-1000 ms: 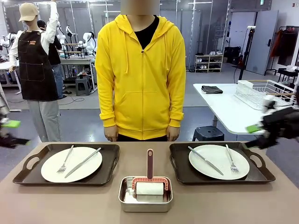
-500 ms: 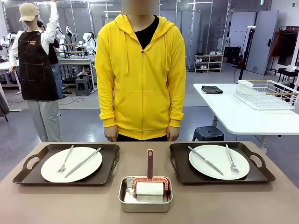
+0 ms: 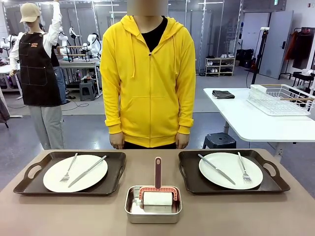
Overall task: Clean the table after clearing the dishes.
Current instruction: When the left (or right) Handle tray is removed, use the left hand (or right hand) to clean the left (or right) side of the table with the Lint Roller.
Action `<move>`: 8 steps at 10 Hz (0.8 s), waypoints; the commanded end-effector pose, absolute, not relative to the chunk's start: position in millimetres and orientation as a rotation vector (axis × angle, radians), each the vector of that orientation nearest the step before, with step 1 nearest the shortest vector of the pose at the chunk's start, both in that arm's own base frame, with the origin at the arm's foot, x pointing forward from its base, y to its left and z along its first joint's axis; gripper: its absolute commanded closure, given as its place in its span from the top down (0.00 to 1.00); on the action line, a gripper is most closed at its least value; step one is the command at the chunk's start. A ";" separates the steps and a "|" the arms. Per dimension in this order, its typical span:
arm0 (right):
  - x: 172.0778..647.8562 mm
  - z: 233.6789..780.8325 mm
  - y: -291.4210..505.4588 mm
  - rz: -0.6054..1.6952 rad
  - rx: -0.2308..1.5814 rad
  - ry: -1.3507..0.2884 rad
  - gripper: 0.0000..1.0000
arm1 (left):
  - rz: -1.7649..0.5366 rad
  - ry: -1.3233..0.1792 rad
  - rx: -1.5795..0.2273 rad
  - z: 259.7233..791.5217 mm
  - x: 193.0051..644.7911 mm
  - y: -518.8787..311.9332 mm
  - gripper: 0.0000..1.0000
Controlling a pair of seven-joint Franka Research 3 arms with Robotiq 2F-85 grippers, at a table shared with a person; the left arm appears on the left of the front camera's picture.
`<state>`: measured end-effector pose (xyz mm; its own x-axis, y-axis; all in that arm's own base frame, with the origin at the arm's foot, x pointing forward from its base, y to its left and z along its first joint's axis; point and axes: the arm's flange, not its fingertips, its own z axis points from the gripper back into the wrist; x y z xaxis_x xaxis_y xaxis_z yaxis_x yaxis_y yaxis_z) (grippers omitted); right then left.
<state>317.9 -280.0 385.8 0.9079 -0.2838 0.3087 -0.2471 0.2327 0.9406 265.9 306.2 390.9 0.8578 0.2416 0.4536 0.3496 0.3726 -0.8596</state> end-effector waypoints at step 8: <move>308.9 385.4 -284.6 -0.039 1.351 -0.472 1.00 | -0.073 -0.570 -1.208 391.0 258.7 309.3 1.00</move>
